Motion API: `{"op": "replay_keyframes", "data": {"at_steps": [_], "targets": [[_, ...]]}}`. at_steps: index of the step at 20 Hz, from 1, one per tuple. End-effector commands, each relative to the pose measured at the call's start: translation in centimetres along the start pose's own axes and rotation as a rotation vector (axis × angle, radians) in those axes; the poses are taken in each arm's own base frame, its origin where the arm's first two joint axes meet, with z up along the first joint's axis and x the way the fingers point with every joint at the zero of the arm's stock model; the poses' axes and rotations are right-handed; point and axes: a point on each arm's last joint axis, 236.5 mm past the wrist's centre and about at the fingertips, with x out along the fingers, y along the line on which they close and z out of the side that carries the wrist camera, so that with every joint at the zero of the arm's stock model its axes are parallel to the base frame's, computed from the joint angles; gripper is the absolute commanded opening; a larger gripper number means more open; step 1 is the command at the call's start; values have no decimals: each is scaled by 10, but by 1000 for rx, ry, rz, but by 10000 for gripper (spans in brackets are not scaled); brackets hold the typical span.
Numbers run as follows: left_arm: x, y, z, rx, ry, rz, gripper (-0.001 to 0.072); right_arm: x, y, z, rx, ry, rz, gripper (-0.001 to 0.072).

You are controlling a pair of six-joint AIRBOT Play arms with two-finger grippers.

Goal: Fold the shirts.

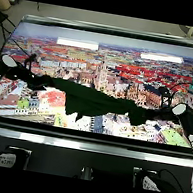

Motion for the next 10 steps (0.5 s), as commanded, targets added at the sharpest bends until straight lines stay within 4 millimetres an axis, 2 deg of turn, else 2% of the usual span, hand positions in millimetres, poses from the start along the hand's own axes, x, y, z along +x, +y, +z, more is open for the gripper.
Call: {"op": "replay_keyframes", "data": {"at_steps": [1,3,4,5,7,10], "targets": [[39,-16,-68,31,205,-19,661,0,11,-20,-47,84,51,16],[59,-28,-101,93,287,-19,601,0,13,-24,-47,100,59,16],[66,-31,-110,116,302,-13,601,0,14,-24,-47,103,61,16],[72,-33,-111,133,290,-7,601,0,14,-24,-47,102,61,16],[83,-41,-102,114,230,6,601,0,13,-23,-47,97,58,16],[99,-60,-92,103,165,-26,601,0,13,-23,-47,98,58,16]]}}
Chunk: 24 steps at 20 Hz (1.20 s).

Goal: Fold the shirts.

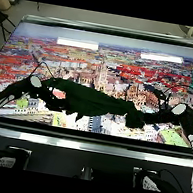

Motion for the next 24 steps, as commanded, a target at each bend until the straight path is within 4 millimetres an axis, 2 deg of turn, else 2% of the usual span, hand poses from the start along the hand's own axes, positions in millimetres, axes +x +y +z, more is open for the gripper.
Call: {"op": "replay_keyframes", "data": {"at_steps": [1,2,3,4,5,6,7,8,9,10,11,12,13,14,15,16,17,18,20,22,24], "targets": [[22,-14,17,-10,-82,1,596,0,1,-2,-4,8,5,16],[27,-14,23,-26,-106,7,591,0,1,-2,-9,7,4,16],[30,-14,28,-46,-125,10,420,-1,2,-1,-30,5,5,16],[28,-14,33,-43,-146,10,80,-2,2,-2,-44,4,5,16],[21,-16,40,-14,-167,7,28,-5,3,1,-59,-9,0,16],[6,-21,48,14,-191,-1,27,-15,3,9,-92,-49,-17,16],[-18,-30,61,63,-240,-5,26,-33,2,22,-134,-101,-48,16],[-57,-43,78,141,-327,-2,26,-59,0,43,-182,-179,-100,16],[-110,-61,95,238,-459,11,26,-100,-3,72,-250,-295,-186,16],[-172,-83,107,323,-609,23,26,-152,-3,104,-311,-436,-281,16],[-242,-107,111,384,-774,31,26,-217,2,134,-365,-601,-389,15],[-322,-137,101,447,-961,31,26,-299,16,157,-410,-797,-503,15],[-403,-166,78,503,-1155,24,26,-384,39,165,-448,-989,-598,15],[-472,-190,45,544,-1334,14,26,-455,63,158,-477,-1140,-668,15],[-535,-211,2,581,-1509,5,25,-511,85,141,-502,-1249,-732,15],[-579,-224,-39,598,-1643,2,25,-556,105,116,-523,-1326,-788,15],[-610,-231,-77,600,-1748,3,26,-584,122,92,-536,-1377,-819,15],[-627,-234,-105,596,-1812,5,25,-600,134,72,-544,-1407,-832,15],[-635,-235,-138,603,-1861,17,26,-609,145,46,-546,-1426,-838,15],[-631,-235,-147,610,-1848,23,26,-602,140,35,-533,-1374,-854,15],[-623,-233,-143,607,-1809,34,26,-586,126,34,-520,-1280,-868,15]]}}
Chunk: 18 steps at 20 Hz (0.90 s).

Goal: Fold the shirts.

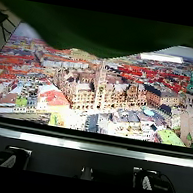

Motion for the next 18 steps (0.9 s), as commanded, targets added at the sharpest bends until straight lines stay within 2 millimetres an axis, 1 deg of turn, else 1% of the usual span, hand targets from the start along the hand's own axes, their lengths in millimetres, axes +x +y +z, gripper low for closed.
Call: {"op": "replay_keyframes", "data": {"at_steps": [1,2,3,4,6,8,10,11,12,13,14,15,16,18], "targets": [[-16,-3,3,15,15,14,26,-15,-2,-21,-36,112,3,15],[-11,1,-10,15,64,21,26,-11,6,-34,-36,164,36,16],[-2,7,-30,10,132,30,26,-5,16,-53,-44,235,81,16],[7,13,-54,-3,211,34,26,2,27,-73,-43,313,132,16],[26,29,-114,-42,378,48,26,15,58,-120,-27,493,269,16],[41,48,-165,-70,485,73,27,28,85,-156,-8,629,388,16],[50,69,-223,-78,604,108,26,47,111,-193,9,745,485,15],[52,79,-256,-94,673,126,26,58,125,-214,20,795,529,15],[55,87,-287,-117,731,138,27,72,143,-233,41,831,580,15],[60,97,-318,-139,771,156,27,91,164,-253,73,851,630,15],[67,107,-344,-157,788,176,27,114,183,-269,114,846,662,15],[75,118,-366,-170,796,196,27,141,203,-285,179,834,676,15],[84,128,-389,-184,811,215,27,169,222,-298,268,816,673,15],[96,144,-436,-214,877,240,27,213,258,-328,449,805,666,16]]}}
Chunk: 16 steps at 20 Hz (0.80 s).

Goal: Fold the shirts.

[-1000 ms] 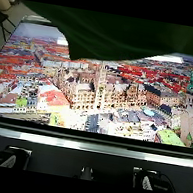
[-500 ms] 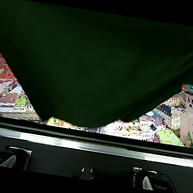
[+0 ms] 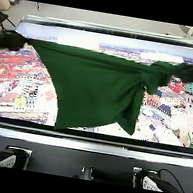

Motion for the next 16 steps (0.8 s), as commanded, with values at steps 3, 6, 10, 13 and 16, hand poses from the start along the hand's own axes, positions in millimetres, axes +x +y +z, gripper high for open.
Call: {"op": "replay_keyframes", "data": {"at_steps": [3,6,10,13,16], "targets": [[119,44,-86,-105,240,41,28,164,20,16,357,-70,275,16],[150,43,-138,-196,402,4,28,209,34,-5,444,-10,363,117],[136,48,-176,-228,577,-6,550,188,13,-26,288,39,317,384],[97,68,-220,-257,804,16,504,142,-15,-91,127,285,238,428],[70,64,-277,-286,956,0,506,126,-4,-144,79,477,259,429]]}}
